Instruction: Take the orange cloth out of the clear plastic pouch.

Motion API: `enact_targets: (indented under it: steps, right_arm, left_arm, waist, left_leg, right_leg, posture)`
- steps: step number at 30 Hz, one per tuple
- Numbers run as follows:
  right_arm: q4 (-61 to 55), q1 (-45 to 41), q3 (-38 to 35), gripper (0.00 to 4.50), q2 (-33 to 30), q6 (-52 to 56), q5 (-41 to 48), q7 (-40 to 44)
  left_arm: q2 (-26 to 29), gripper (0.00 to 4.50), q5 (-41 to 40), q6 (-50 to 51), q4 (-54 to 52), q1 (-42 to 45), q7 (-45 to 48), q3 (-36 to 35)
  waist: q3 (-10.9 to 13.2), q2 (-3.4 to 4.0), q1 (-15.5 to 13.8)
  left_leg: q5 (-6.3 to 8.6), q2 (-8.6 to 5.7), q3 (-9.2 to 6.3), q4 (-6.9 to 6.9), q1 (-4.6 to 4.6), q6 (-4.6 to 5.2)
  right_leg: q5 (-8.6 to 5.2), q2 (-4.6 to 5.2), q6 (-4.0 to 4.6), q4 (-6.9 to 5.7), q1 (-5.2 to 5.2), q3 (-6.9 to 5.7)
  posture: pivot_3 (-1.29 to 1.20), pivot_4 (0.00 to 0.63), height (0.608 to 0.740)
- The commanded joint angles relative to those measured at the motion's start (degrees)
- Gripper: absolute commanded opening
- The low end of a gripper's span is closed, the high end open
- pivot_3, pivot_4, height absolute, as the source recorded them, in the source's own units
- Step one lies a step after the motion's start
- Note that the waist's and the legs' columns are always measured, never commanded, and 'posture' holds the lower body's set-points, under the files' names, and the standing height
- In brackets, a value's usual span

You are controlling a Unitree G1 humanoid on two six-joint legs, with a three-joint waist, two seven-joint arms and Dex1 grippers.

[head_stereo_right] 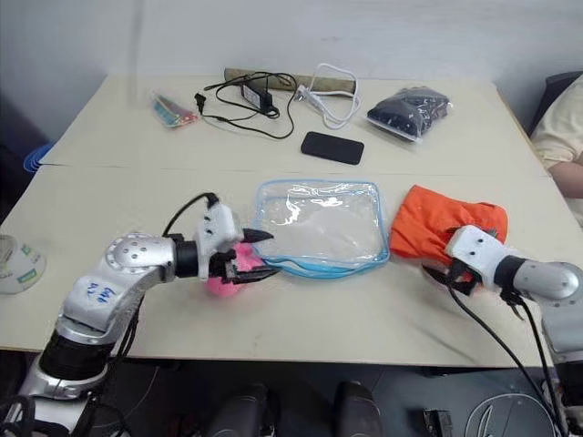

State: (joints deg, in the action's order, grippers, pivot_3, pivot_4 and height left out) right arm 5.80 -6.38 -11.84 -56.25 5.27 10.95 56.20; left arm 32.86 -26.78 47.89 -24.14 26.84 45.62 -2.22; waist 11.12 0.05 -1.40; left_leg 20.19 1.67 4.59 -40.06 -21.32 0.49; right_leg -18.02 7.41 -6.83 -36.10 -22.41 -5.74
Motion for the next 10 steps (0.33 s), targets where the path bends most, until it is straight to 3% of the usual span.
enact_targets:
  steps: [1,3,7,10]
  right_arm:
    - [-0.41,2.74,-12.92,4.5,-6.42,11.38,11.16,9.19]
    - [3.12,3.62,-16.7,4.5,-9.29,16.81,13.4,11.76]
    - [16.06,6.17,-24.44,4.5,-15.82,20.18,15.66,21.79]
    - [20.07,3.46,-25.56,4.5,-16.74,23.0,17.78,23.69]
  left_arm:
    - [5.73,4.1,-14.37,8.69,-1.88,-0.09,3.66,-16.14]
    - [10.69,4.1,-14.85,6.47,-0.37,-3.12,7.78,-20.15]
    - [25.82,4.1,-9.17,-1.58,13.77,-12.84,19.89,-28.02]
    - [30.54,4.1,-8.61,-5.55,18.98,-14.62,23.44,-29.54]
  waist:
    - [0.0,0.0,0.04]
    - [0.02,0.04,0.55]
    - [0.03,0.02,1.01]
    - [0.04,-0.01,1.51]
  left_leg:
    - [0.0,0.0,0.0,0.0,0.0,0.0]
    - [0.0,0.03,0.0,0.01,0.04,0.0]
    - [0.01,-0.01,0.1,0.18,0.18,0.0]
    - [0.05,0.08,0.55,0.24,0.15,0.01]
  right_leg:
    - [0.0,0.01,0.0,-0.01,-0.01,0.0]
    - [0.0,-0.02,0.01,-0.06,-0.01,-0.02]
    - [-0.04,-0.1,0.07,0.16,0.04,-0.02]
    - [-0.08,-0.14,0.15,0.18,-0.04,-0.02]
  posture:
    - [0.0,0.15,0.74]
    - [0.0,0.15,0.74]
    - [0.0,0.15,0.74]
    - [0.0,0.15,0.74]
